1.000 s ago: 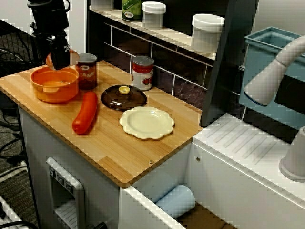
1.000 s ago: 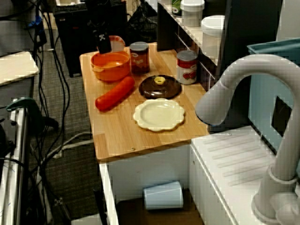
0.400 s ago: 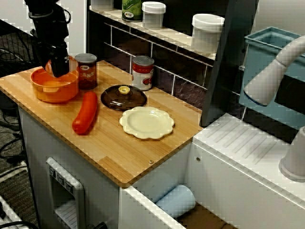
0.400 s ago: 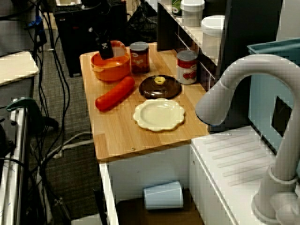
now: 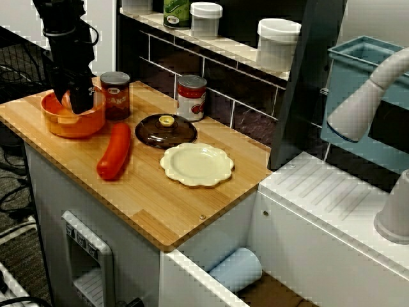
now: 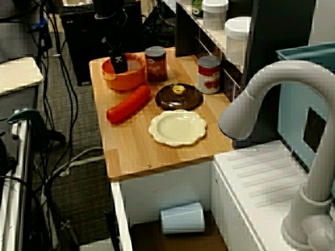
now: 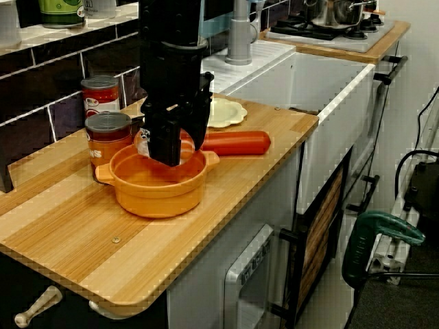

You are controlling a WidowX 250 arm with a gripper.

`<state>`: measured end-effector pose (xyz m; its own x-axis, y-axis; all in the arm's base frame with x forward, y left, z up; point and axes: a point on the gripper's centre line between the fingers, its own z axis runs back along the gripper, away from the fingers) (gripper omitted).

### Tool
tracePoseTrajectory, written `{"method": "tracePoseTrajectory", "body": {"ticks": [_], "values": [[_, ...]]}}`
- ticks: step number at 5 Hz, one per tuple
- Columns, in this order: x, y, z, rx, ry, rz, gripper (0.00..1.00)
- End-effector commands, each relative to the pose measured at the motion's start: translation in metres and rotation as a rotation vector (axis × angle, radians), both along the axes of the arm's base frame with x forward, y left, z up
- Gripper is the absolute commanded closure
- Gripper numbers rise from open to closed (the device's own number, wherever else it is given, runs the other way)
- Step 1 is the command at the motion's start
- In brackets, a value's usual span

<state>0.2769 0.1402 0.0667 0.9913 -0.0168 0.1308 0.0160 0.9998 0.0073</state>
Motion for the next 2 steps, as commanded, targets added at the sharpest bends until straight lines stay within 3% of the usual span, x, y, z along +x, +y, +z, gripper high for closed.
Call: {"method": "tracePoseTrajectory", "body": {"ticks": [1, 2], "values": [[0.0053, 0.0024, 0.0074, 0.017, -0.002, 0.004, 0.00], [0.0085, 0.0025, 0.0094, 0.003, 0.008, 0.000, 0.00]]}}
